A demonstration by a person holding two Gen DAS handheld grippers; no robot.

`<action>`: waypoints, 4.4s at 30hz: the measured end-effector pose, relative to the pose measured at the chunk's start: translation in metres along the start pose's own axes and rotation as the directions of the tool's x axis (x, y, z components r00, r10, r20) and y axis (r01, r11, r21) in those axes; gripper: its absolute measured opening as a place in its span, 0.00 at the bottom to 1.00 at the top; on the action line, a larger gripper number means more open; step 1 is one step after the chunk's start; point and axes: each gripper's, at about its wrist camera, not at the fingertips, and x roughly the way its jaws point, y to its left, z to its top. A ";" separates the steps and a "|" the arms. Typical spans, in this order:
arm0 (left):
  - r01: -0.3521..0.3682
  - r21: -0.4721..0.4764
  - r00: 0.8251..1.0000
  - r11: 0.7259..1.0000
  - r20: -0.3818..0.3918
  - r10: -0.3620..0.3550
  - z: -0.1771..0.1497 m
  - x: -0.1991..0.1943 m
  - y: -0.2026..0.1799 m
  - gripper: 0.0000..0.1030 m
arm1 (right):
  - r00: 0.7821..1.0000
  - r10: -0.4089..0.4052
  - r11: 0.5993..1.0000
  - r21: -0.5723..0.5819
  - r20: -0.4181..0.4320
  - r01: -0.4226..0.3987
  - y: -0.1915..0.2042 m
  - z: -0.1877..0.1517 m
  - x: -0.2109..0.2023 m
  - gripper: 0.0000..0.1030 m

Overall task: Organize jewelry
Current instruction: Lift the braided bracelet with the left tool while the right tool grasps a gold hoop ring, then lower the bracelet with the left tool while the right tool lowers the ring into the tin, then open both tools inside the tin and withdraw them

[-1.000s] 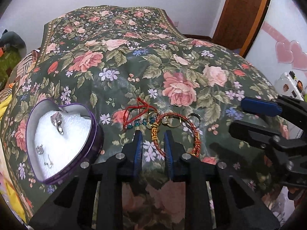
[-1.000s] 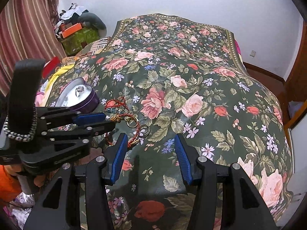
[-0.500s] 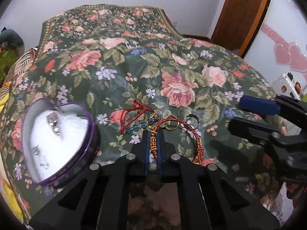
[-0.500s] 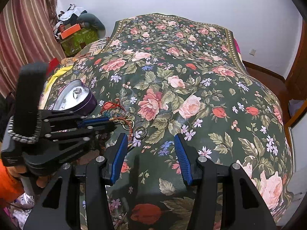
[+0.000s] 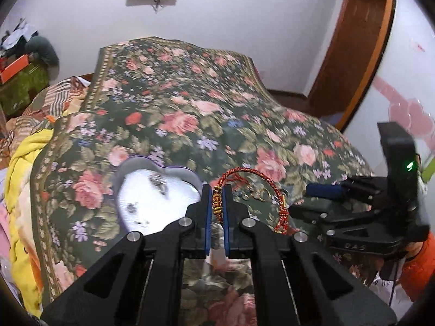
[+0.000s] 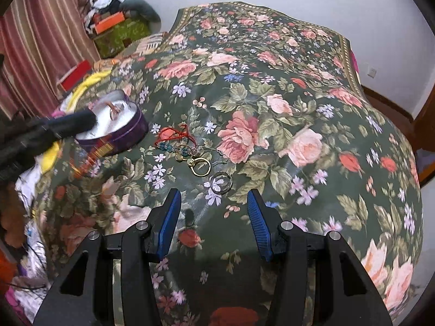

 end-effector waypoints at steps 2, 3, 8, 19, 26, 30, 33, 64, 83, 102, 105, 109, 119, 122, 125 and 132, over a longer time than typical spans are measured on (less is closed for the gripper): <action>-0.001 -0.013 1.000 1.000 0.009 0.001 0.000 -0.002 0.006 0.05 | 1.000 -0.015 1.000 -0.010 -0.014 0.015 0.002 0.003 0.005 0.45; 0.001 -0.017 1.000 1.000 0.011 -0.001 0.000 -0.002 0.008 0.05 | 0.999 -0.022 1.000 -0.017 -0.024 0.022 0.002 0.004 0.008 0.45; 0.008 -0.028 1.000 1.000 0.004 -0.008 -0.007 0.001 0.017 0.05 | 0.995 -0.082 0.995 -0.067 -0.051 0.078 0.007 0.007 0.020 0.44; 0.014 -0.051 1.000 0.999 0.009 -0.014 -0.010 0.002 0.025 0.05 | 0.992 -0.103 0.992 -0.076 -0.070 0.098 0.003 0.007 0.029 0.20; -0.003 -0.049 1.000 0.999 0.014 0.004 -0.009 -0.002 0.023 0.05 | 0.995 -0.088 0.994 -0.066 -0.042 0.085 0.007 0.006 0.022 0.19; -0.013 -0.054 1.000 0.998 0.024 0.015 -0.007 -0.006 0.025 0.05 | 0.998 -0.067 0.997 -0.048 -0.013 0.067 0.009 0.008 0.014 0.19; -0.022 -0.058 0.999 0.998 0.035 0.024 -0.005 -0.009 0.026 0.05 | 0.998 -0.054 0.998 -0.039 0.014 0.054 0.011 0.012 0.006 0.19; -0.131 -0.135 0.981 0.982 0.126 0.148 0.014 -0.030 0.076 0.05 | 0.973 0.120 0.991 -0.085 0.195 -0.105 0.077 0.060 -0.016 0.19; -0.113 -0.112 0.993 0.987 0.014 0.115 0.003 0.016 0.077 0.05 | 0.978 0.156 0.985 -0.089 0.138 -0.145 0.085 0.064 0.013 0.19; -0.119 -0.096 0.992 0.988 0.018 0.122 0.004 0.021 0.079 0.05 | 0.981 0.175 0.982 -0.090 0.088 -0.167 0.089 0.064 0.032 0.19; -0.141 -0.088 0.989 0.986 0.035 0.145 0.005 0.016 0.079 0.05 | 0.977 0.197 0.978 -0.089 0.080 -0.190 0.092 0.065 0.034 0.19; -0.154 -0.098 0.986 0.983 0.052 0.159 0.006 0.008 0.084 0.05 | 0.975 0.212 0.973 -0.105 0.070 -0.204 0.100 0.066 0.037 0.19; -0.159 -0.117 0.985 0.980 0.049 0.165 0.004 0.006 0.090 0.05 | 0.972 0.232 0.966 -0.125 0.038 -0.226 0.110 0.066 0.044 0.20; -0.157 -0.118 0.985 0.981 0.049 0.163 0.004 0.006 0.090 0.06 | 0.973 0.226 0.968 -0.125 0.041 -0.220 0.111 0.066 0.045 0.20; -0.156 -0.118 0.986 0.981 0.048 0.162 0.003 0.006 0.090 0.06 | 0.974 0.224 0.969 -0.116 0.035 -0.218 0.110 0.067 0.045 0.20; -0.153 -0.107 0.986 0.982 0.048 0.159 0.002 0.003 0.084 0.07 | 0.974 0.219 0.971 -0.109 0.058 -0.211 0.105 0.066 0.033 0.23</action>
